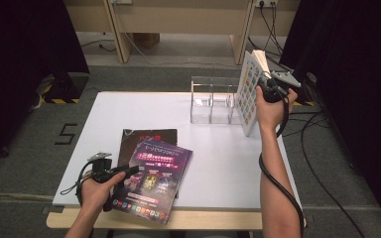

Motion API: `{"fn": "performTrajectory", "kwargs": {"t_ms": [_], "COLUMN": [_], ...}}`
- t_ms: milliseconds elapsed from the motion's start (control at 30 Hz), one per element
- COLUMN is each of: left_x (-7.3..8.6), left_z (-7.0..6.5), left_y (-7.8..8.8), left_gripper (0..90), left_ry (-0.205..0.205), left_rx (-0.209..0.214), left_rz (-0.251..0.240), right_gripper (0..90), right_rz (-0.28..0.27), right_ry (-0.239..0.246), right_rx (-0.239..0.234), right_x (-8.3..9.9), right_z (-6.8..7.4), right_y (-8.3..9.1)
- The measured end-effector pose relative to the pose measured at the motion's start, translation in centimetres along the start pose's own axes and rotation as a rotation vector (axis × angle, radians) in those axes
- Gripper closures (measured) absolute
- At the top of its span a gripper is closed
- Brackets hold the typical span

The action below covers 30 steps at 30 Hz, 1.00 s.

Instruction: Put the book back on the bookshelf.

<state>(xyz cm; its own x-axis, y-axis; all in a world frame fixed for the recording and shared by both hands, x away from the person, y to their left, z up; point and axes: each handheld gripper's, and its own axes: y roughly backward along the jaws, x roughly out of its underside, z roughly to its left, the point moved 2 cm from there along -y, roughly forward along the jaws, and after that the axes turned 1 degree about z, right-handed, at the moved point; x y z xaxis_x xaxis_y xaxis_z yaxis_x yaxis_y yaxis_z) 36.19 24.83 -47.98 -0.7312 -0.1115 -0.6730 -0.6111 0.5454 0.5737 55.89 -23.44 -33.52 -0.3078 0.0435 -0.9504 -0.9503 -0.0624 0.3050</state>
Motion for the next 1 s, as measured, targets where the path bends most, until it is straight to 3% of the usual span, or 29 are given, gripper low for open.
{"fn": "performTrajectory", "kwargs": {"t_ms": [500, 700, 1000], "left_x": [0.0, 0.0, 0.1], "left_z": [-0.1, -0.1, 0.0], "left_y": [0.0, -0.1, -0.3], "left_gripper": [46.5, 46.5, 46.4], "left_ry": [-0.005, -0.006, 0.0], "left_rx": [0.003, 0.001, 0.003], "left_rz": [0.002, 0.005, 0.011], "right_gripper": [64.0, 63.6, 70.8], "right_rz": [0.03, 0.056, 0.119], "right_ry": [-0.001, 0.014, 0.02], "right_rx": [-0.035, -0.043, -0.028], "right_x": [-0.3, -0.9, -1.4], "right_z": [-0.4, -0.5, 0.0], "right_y": [0.5, -0.2, -1.4]}}
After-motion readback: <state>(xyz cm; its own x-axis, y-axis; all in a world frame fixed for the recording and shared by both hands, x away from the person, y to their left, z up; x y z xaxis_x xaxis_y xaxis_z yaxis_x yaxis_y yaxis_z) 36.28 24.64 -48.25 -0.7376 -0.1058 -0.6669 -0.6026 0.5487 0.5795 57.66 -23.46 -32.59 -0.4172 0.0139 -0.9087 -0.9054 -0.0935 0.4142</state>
